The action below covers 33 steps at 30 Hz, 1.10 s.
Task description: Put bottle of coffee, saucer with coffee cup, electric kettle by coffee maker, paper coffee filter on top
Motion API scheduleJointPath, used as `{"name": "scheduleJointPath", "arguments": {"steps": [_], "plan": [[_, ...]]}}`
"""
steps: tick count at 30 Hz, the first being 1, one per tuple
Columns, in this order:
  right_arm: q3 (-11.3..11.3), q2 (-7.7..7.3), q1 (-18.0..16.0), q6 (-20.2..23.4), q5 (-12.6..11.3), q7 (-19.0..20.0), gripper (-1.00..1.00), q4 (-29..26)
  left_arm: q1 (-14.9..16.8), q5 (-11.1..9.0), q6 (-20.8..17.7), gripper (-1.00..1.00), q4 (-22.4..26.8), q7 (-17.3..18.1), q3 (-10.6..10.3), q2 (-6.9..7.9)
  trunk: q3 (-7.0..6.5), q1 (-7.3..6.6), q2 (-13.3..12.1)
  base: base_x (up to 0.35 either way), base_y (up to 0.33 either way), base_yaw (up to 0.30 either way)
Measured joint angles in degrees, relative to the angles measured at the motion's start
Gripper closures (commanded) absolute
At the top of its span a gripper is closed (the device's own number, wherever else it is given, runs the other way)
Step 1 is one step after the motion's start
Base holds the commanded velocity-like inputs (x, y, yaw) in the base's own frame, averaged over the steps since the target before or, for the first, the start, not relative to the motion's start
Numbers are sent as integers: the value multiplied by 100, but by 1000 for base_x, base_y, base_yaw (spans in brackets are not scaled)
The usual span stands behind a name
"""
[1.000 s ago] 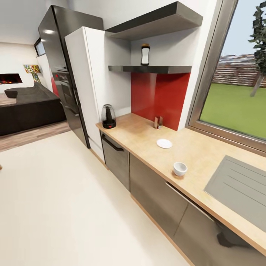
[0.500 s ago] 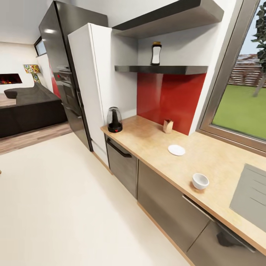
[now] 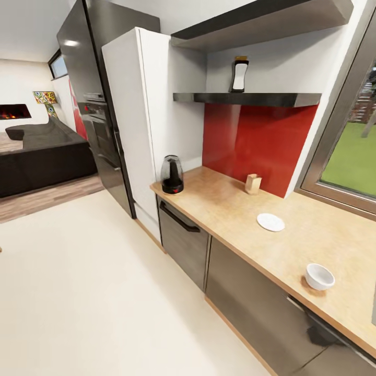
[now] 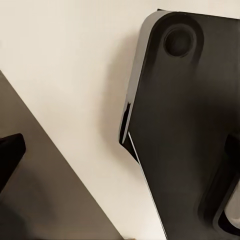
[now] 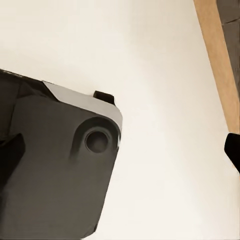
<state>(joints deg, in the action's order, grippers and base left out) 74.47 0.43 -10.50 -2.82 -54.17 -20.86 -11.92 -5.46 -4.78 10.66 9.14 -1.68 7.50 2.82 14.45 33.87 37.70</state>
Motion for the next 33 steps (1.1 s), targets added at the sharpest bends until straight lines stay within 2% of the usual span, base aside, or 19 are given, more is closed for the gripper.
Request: {"name": "scheduleJointPath", "arguments": {"steps": [1,2,3,4,5,6,9,11,13,15,19,29,33], "plan": [[-295,0,0,-15,346,-1,-100,0,0,0,0,-100,0,0,-2,0,0,0,0,243,247,0],[-939,0,0,-31,989,-2,-100,4,-1,1,0,-100,0,0,-3,0,0,0,0,243,247,0],[-1797,1,-1,-39,1808,-3,-100,36,-1,1,0,-100,0,0,-2,0,0,0,0,243,247,0],[-2405,8,0,-42,2397,-3,-100,92,1,1,0,-100,0,0,-1,0,0,0,0,243,247,0],[-3131,22,0,-46,3186,-4,-100,200,-1,1,0,-100,0,0,0,0,0,0,0,243,247,0],[-3480,31,1,-45,3614,-4,-100,275,-1,1,0,-100,0,0,-1,0,0,0,0,243,247,0],[-3913,45,1,-45,4134,-4,-100,394,-2,0,0,-100,0,0,1,0,0,0,0,243,247,0],[-4200,50,1,-47,4307,-4,-100,428,-1,-1,0,-100,0,0,3,0,0,0,0,243,247,0],[-4476,51,1,-47,4383,-4,-100,444,-2,-1,0,-100,0,0,4,0,0,0,0,243,247,0],[-4652,52,1,-48,4422,-4,-100,450,-4,0,0,-100,0,0,4,0,0,0,0,243,247,0],[-4758,52,1,-45,4412,-3,-100,453,-4,1,0,-100,-1,0,4,0,0,0,0,243,247,0],[-4773,46,1,-74,4397,0,-100,445,-3,-5,4,-100,-1,0,-4,0,0,0,0,243,247,0],[-4767,104,1,-137,4392,-3,-100,425,-5,0,3,-100,-6,0,-5,-1,0,0,0,243,247,0]]}}
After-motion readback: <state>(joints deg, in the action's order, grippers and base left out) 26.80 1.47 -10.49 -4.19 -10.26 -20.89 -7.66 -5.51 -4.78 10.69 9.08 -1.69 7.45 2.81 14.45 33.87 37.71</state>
